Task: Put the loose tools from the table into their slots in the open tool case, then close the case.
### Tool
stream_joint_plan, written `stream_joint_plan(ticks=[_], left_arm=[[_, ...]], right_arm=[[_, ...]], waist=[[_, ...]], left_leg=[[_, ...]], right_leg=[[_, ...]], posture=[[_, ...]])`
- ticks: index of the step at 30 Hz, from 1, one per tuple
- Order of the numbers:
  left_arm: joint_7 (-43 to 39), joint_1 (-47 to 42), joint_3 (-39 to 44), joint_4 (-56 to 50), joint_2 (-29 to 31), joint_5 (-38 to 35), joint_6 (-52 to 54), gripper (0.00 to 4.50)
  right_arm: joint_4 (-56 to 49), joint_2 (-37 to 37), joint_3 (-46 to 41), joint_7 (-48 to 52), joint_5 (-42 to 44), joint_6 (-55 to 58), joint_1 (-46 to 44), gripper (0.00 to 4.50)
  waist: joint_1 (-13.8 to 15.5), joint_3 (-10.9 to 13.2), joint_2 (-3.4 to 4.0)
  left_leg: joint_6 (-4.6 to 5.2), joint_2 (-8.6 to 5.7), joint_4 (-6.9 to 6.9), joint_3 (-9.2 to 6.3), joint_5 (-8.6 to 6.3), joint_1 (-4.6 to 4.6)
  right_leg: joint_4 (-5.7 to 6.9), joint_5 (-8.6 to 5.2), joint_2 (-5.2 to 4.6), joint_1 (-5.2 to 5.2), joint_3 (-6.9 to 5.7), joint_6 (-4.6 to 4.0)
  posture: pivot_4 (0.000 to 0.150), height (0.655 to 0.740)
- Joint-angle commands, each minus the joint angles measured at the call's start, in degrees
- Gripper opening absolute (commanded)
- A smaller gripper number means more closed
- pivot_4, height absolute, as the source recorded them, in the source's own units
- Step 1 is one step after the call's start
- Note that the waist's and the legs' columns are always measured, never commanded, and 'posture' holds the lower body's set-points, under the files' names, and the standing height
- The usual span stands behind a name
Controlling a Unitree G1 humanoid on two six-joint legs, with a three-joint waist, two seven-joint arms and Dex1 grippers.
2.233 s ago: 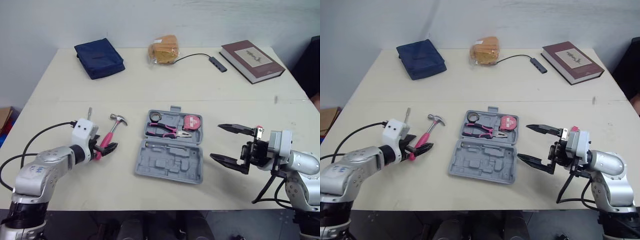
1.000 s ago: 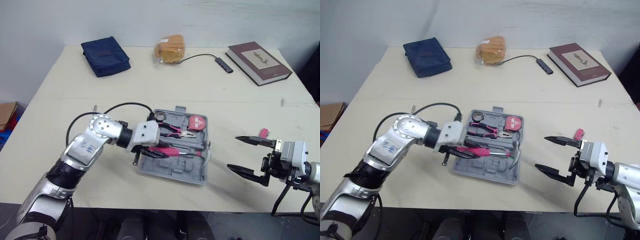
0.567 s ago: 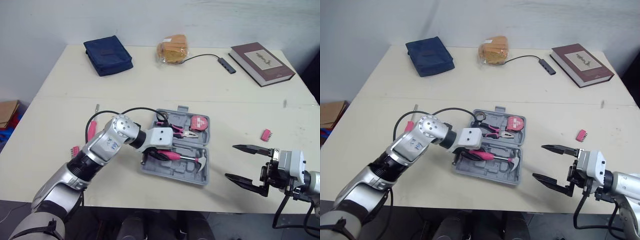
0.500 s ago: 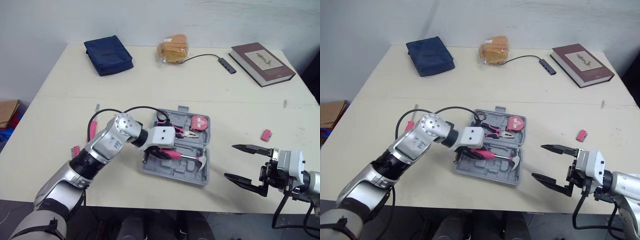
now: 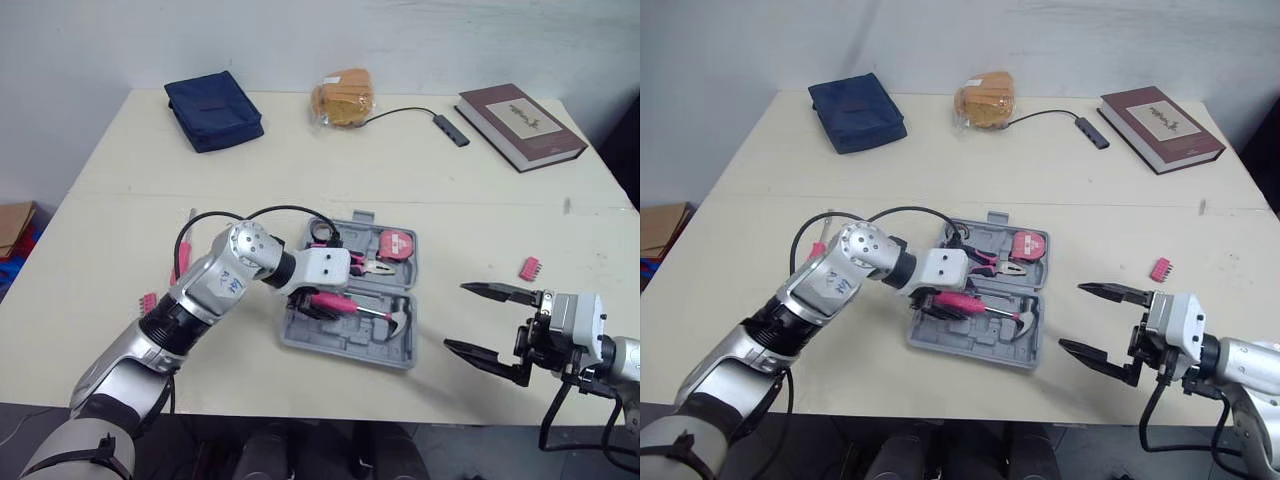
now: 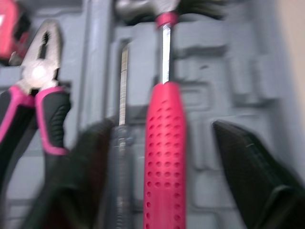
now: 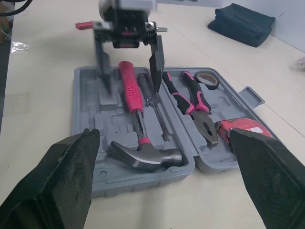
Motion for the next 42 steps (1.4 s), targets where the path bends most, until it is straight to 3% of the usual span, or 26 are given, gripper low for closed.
stream_joint_plan(ticks=[1, 5, 8, 12, 13, 19, 30, 42], left_arm=[[-1.11, -1.44, 4.51, -4.38, -0.77, -4.61, 1.18, 3.44], [1.95, 0.99, 9.52, -0.94, -5.99, -7.81, -9.99, 3.44], [4.73, 3.02, 12.34, 1.54, -9.02, -9.14, -12.59, 2.23], [5.0, 7.67, 12.29, 5.36, -8.86, -8.35, -16.93, 0.33], [5.57, 9.4, 12.12, 6.43, -8.89, -8.03, -17.56, 0.1], [8.17, 14.23, 11.6, 9.48, -9.43, -6.54, -20.15, 0.1], [8.13, 14.86, 9.35, 10.71, -8.23, -3.47, -18.95, 0.1], [9.16, 14.27, 4.26, 9.39, -6.73, 0.88, -10.09, 0.1]], right_arm=[[-0.44, 0.15, -0.22, 0.32, 0.52, -0.48, -0.7, 4.5], [0.21, 0.7, 0.57, 0.21, -0.02, -0.98, -1.52, 4.5], [0.49, 0.82, 0.6, 0.28, -0.23, -1.33, -1.57, 4.5], [1.08, 0.98, 0.03, 0.36, -0.48, -2.17, -1.3, 4.5], [1.31, 1.09, -0.07, 0.4, -0.62, -2.52, -1.11, 4.5], [1.6, 1.64, -0.24, 0.19, -0.98, -3.75, -0.16, 4.5], [2.04, 1.66, -0.37, 0.21, -1.12, -4.78, 0.66, 4.5], [2.81, 2.46, -0.02, 0.31, -1.76, -6.14, 1.31, 4.5]], waist=[[0.01, 0.0, 0.0], [0.09, 0.0, 0.0], [0.1, 0.0, 0.0], [-0.17, -0.01, 0.01], [-0.17, -0.01, 0.01], [0.23, 0.0, 0.0], [-0.04, -0.01, 0.01], [0.0, -0.06, 0.02]], left_leg=[[0.01, -0.01, 0.01, 0.0, 0.0, 0.0], [0.03, -0.02, 0.13, -0.02, 0.01, 0.0], [0.04, -0.06, 0.16, -0.06, 0.01, -0.03], [0.04, -0.03, 0.16, -0.02, 0.01, 0.01], [0.04, -0.03, 0.15, -0.01, 0.01, 0.05], [0.06, -0.06, 0.21, -0.06, 0.0, -0.01], [0.1, -0.06, 0.23, -0.06, -0.02, 0.0], [0.11, -0.06, 0.23, -0.05, -0.03, 0.1]], right_leg=[[0.0, 0.01, 0.0, 0.0, 0.0, 0.01], [-0.01, 0.02, -0.03, 0.03, 0.01, 0.04], [-0.02, 0.03, -0.06, 0.05, -0.01, 0.06], [0.0, 0.04, -0.02, 0.05, -0.01, 0.07], [0.02, 0.04, -0.01, 0.06, 0.0, 0.07], [0.0, 0.05, -0.08, 0.06, -0.04, 0.09], [0.01, 0.07, -0.09, 0.09, -0.06, 0.12], [0.0, 0.07, -0.11, 0.19, -0.03, 0.12]], posture=[[0.15, 0.74], [0.15, 0.74], [0.15, 0.74], [0.15, 0.74], [0.15, 0.74], [0.15, 0.74], [0.15, 0.74], [0.15, 0.74]])
